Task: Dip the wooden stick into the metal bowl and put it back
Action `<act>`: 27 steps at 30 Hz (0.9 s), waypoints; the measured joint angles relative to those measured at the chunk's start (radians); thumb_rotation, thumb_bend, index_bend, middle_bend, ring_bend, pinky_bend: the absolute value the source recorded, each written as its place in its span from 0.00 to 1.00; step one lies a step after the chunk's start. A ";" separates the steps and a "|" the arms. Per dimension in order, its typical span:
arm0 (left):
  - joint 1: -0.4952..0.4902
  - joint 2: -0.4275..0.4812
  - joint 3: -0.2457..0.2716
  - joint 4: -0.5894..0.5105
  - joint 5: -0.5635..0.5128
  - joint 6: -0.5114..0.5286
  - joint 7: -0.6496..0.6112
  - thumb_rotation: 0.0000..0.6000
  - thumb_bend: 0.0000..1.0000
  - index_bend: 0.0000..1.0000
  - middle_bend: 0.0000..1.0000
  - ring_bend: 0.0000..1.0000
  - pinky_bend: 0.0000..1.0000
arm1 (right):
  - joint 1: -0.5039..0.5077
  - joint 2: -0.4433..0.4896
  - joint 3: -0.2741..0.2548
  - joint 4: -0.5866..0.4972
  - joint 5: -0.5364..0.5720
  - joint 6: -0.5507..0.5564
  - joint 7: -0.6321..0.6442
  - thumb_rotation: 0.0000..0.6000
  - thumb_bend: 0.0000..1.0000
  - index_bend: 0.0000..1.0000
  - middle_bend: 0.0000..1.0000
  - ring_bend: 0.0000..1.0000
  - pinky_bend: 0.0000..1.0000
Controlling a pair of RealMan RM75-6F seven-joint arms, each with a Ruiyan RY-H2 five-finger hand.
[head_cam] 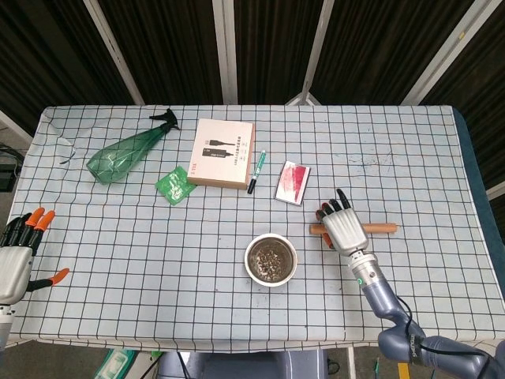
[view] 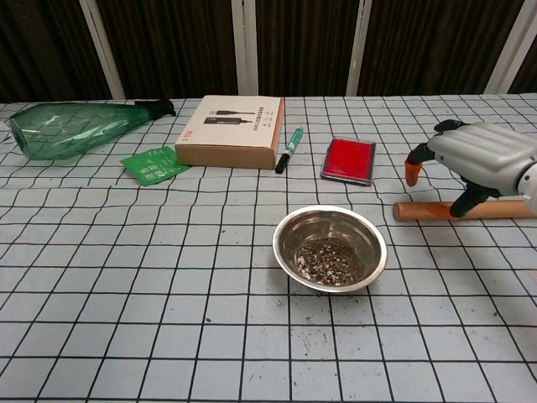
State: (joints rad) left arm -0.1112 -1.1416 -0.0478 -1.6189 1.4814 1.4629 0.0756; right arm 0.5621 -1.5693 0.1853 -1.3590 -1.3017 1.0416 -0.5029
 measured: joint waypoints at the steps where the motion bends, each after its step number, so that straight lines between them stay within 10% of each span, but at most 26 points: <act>1: 0.000 0.000 0.000 0.000 0.000 0.000 -0.001 1.00 0.09 0.00 0.00 0.00 0.00 | 0.003 -0.006 0.000 0.005 0.005 -0.002 -0.003 1.00 0.38 0.42 0.33 0.23 0.00; 27: -0.005 0.005 0.003 -0.007 -0.007 -0.014 -0.007 1.00 0.09 0.00 0.00 0.00 0.00 | 0.038 -0.050 -0.005 0.071 0.133 -0.040 -0.059 1.00 0.38 0.46 0.35 0.23 0.00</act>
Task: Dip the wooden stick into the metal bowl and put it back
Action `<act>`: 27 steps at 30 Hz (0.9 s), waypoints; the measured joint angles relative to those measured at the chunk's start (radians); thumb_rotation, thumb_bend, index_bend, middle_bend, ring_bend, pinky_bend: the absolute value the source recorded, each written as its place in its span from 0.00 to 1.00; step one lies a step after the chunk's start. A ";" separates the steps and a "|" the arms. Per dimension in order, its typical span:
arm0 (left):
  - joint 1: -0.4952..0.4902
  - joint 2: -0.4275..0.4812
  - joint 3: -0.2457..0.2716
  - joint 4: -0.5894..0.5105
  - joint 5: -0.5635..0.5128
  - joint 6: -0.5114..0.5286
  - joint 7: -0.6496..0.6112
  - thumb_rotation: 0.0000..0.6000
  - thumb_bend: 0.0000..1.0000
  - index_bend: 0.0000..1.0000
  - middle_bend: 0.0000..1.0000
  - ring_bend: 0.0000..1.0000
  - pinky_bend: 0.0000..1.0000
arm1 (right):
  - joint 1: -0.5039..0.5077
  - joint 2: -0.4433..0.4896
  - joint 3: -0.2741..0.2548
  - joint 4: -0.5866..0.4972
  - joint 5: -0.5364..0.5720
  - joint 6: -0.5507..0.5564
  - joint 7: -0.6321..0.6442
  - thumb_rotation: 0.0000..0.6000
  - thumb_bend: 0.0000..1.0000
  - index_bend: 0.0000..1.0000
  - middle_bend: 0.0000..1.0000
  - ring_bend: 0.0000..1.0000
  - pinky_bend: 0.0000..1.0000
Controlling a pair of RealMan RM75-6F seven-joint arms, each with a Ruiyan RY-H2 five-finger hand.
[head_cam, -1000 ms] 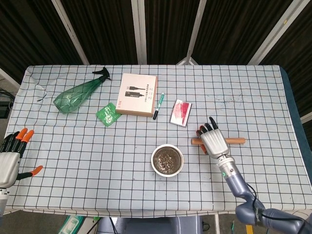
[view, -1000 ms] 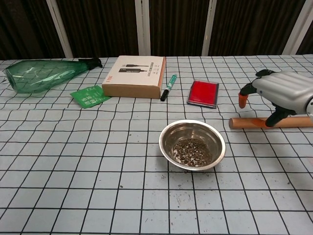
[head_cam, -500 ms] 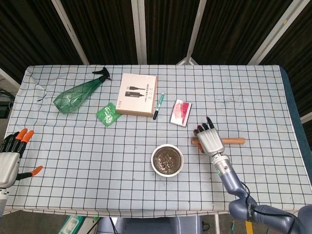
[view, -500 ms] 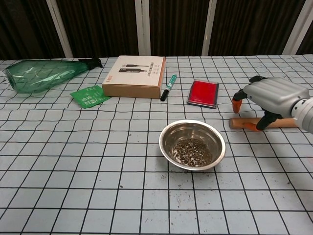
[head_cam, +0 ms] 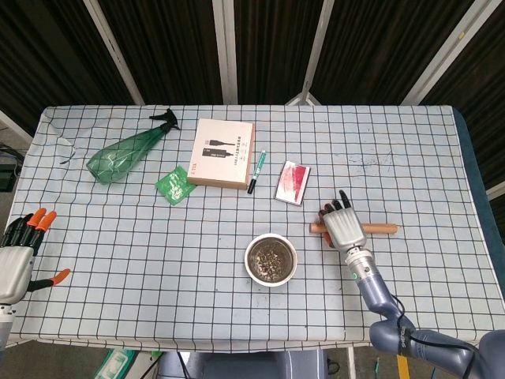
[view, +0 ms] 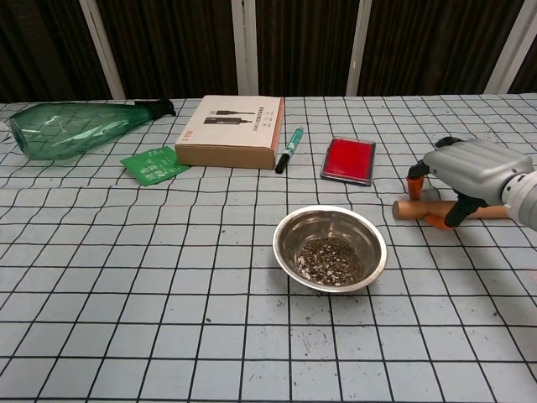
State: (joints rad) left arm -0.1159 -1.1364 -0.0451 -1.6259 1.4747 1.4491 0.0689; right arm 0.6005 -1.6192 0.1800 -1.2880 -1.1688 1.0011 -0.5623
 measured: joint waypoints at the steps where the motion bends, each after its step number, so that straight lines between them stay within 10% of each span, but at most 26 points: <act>1: 0.000 0.000 0.000 0.000 0.000 0.000 0.000 1.00 0.09 0.00 0.00 0.00 0.00 | 0.000 0.000 -0.001 0.000 0.003 0.000 -0.001 1.00 0.38 0.47 0.36 0.23 0.00; 27: -0.002 0.002 0.001 -0.003 -0.002 -0.003 -0.003 1.00 0.09 0.00 0.00 0.00 0.00 | 0.000 0.016 -0.024 -0.003 -0.015 0.031 0.050 1.00 0.56 0.69 0.55 0.47 0.15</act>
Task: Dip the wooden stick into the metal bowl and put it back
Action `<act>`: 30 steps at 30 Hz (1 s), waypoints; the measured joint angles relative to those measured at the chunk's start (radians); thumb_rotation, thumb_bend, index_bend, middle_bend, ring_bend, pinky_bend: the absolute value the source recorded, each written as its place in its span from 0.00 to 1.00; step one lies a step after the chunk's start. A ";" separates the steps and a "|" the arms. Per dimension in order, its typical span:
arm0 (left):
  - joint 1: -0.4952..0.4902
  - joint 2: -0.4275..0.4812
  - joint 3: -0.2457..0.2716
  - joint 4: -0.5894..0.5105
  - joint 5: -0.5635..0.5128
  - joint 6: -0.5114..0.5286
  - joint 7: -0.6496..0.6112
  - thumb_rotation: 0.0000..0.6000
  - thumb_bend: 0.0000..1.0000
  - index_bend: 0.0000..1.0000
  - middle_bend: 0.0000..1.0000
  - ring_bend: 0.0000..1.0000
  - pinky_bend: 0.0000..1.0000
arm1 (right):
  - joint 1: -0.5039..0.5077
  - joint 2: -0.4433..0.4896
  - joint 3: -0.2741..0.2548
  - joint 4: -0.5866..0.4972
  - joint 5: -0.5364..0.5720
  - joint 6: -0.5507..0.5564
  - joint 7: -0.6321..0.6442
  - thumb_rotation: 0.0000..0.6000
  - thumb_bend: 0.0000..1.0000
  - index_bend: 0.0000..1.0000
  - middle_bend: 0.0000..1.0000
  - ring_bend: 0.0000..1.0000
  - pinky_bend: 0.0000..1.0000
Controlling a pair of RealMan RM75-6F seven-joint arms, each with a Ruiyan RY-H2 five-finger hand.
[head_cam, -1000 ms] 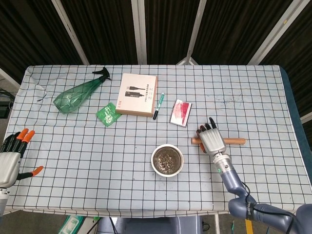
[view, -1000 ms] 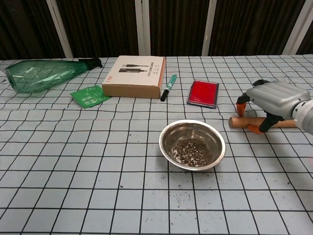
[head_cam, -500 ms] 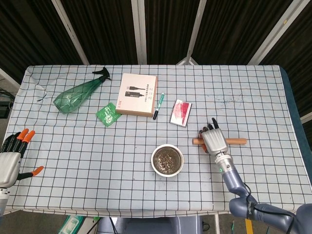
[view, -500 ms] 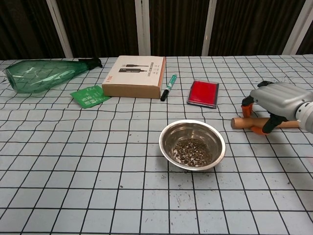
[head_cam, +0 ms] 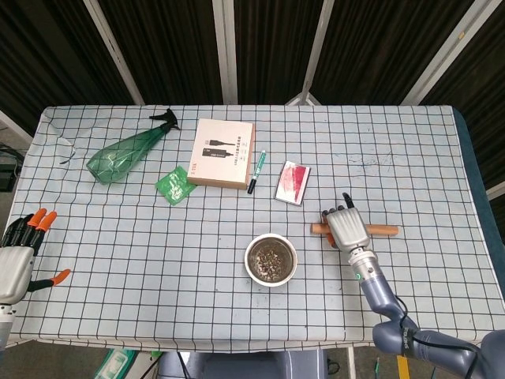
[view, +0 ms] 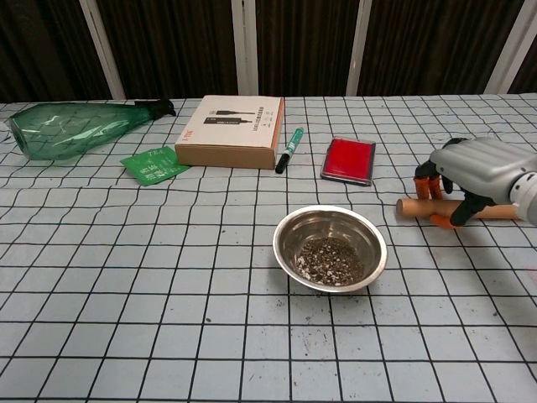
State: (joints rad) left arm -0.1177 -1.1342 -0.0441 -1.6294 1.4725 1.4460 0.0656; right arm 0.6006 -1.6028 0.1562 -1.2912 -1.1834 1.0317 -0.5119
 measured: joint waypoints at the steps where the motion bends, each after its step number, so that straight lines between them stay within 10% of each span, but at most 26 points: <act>1: 0.000 0.000 0.000 0.000 0.000 0.000 0.000 1.00 0.09 0.00 0.00 0.00 0.00 | -0.001 0.002 -0.001 -0.002 -0.005 0.003 0.006 1.00 0.56 0.70 0.55 0.47 0.15; 14: -0.001 0.000 0.000 -0.003 -0.001 -0.001 0.001 1.00 0.09 0.00 0.00 0.00 0.00 | -0.019 0.053 0.006 -0.072 -0.045 0.046 0.104 1.00 0.56 0.72 0.57 0.51 0.20; 30: 0.002 -0.004 -0.001 -0.002 -0.006 0.002 0.002 1.00 0.10 0.00 0.00 0.00 0.00 | -0.104 0.262 0.145 -0.356 -0.034 0.132 0.569 1.00 0.60 0.76 0.60 0.54 0.24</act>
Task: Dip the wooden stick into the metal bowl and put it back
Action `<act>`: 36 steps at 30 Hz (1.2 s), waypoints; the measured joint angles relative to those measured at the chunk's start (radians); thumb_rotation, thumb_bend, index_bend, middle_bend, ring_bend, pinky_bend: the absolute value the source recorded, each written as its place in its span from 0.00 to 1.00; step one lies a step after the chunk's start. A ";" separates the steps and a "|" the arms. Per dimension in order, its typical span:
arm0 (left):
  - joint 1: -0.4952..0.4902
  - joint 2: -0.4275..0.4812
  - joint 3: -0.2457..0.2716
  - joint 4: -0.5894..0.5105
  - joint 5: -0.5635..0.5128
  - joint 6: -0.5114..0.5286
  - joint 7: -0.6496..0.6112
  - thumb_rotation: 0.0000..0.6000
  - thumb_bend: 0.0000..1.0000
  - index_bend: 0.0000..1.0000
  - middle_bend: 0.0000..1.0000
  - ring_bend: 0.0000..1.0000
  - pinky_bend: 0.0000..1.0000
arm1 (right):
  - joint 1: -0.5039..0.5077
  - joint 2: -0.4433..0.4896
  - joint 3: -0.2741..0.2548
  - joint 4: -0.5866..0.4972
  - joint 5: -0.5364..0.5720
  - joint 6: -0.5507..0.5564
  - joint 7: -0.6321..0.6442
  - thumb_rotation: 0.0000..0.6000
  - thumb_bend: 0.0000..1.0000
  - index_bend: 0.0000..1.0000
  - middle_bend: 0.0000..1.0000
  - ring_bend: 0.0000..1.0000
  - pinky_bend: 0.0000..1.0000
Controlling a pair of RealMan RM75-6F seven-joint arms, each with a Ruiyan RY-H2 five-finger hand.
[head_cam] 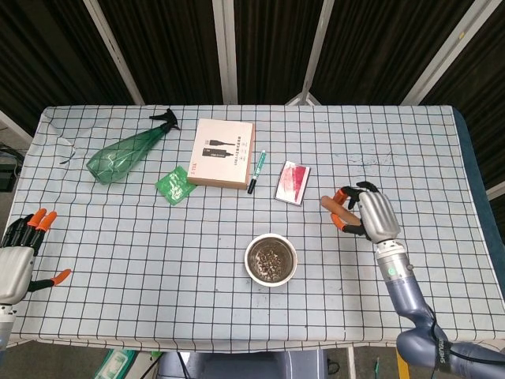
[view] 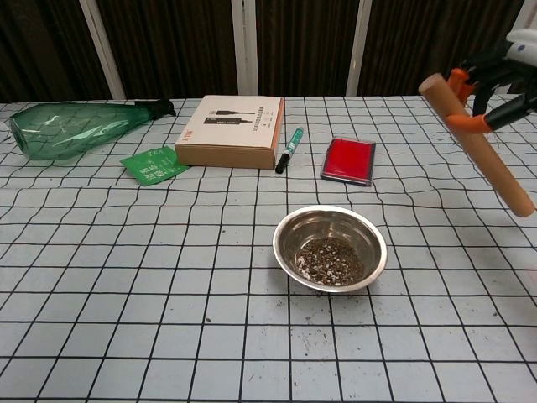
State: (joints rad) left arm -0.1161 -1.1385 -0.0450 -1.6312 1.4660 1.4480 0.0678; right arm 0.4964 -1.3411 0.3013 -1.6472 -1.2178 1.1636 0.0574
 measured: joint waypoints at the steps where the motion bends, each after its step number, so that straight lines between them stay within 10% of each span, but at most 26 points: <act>1: 0.000 -0.001 0.000 0.000 -0.001 0.000 -0.001 1.00 0.09 0.00 0.00 0.00 0.00 | -0.007 0.014 0.009 -0.016 0.002 0.005 0.028 1.00 0.60 0.76 0.60 0.54 0.24; 11: 0.001 -0.003 -0.002 -0.006 -0.007 0.000 0.002 1.00 0.09 0.00 0.00 0.00 0.00 | -0.088 0.093 0.045 -0.148 -0.055 0.091 0.276 1.00 0.60 0.76 0.60 0.55 0.24; 36: 0.001 -0.002 -0.003 -0.011 -0.013 -0.005 -0.006 1.00 0.09 0.00 0.00 0.00 0.00 | -0.090 -0.253 -0.107 -0.110 -0.344 0.232 0.485 1.00 0.60 0.77 0.61 0.55 0.24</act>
State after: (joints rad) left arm -0.1147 -1.1402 -0.0482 -1.6426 1.4528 1.4433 0.0615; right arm 0.4066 -1.5945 0.1940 -1.7573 -1.5620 1.3958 0.5427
